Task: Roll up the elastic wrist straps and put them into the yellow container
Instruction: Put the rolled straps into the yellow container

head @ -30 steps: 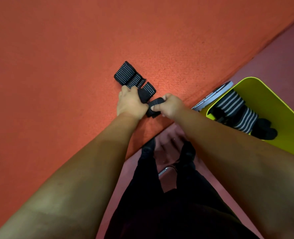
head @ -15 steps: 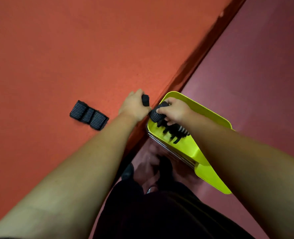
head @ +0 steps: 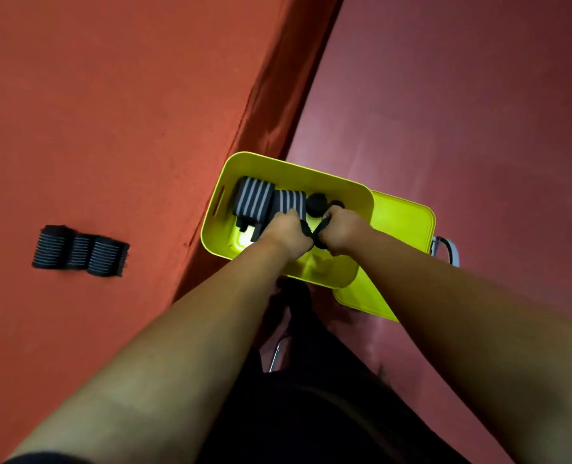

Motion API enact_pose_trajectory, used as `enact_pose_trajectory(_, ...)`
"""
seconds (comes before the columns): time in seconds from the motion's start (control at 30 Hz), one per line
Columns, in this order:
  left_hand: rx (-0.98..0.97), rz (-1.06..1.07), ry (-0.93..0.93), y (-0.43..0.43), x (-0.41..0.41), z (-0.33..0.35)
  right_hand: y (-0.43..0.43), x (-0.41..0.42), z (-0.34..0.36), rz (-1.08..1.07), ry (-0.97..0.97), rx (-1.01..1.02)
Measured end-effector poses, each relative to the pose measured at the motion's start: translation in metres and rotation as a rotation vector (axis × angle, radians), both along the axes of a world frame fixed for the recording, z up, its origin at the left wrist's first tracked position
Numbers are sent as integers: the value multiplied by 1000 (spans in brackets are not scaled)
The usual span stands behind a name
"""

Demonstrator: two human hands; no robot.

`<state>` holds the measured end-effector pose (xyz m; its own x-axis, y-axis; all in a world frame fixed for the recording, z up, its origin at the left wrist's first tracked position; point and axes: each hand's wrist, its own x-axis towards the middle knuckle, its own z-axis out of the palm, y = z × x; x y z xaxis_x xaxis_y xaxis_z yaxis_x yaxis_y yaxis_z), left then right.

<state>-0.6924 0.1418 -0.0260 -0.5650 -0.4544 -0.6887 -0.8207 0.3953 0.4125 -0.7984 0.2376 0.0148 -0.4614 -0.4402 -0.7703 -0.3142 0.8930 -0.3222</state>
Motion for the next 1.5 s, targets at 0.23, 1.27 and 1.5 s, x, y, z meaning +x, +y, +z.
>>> enact_pose_trajectory(0.23, 16, -117, 19, 16, -20, -29, 16, -12, -35, -27, 47, 18)
enact_pose_trajectory(1.27, -243, -37, 77, 20, -31, -61, -5, -22, -52, 138, -19, 182)
enact_pose_trajectory(1.5, -136, 4, 148, -10, -14, -30, -29, -35, -7, 128, -147, 262)
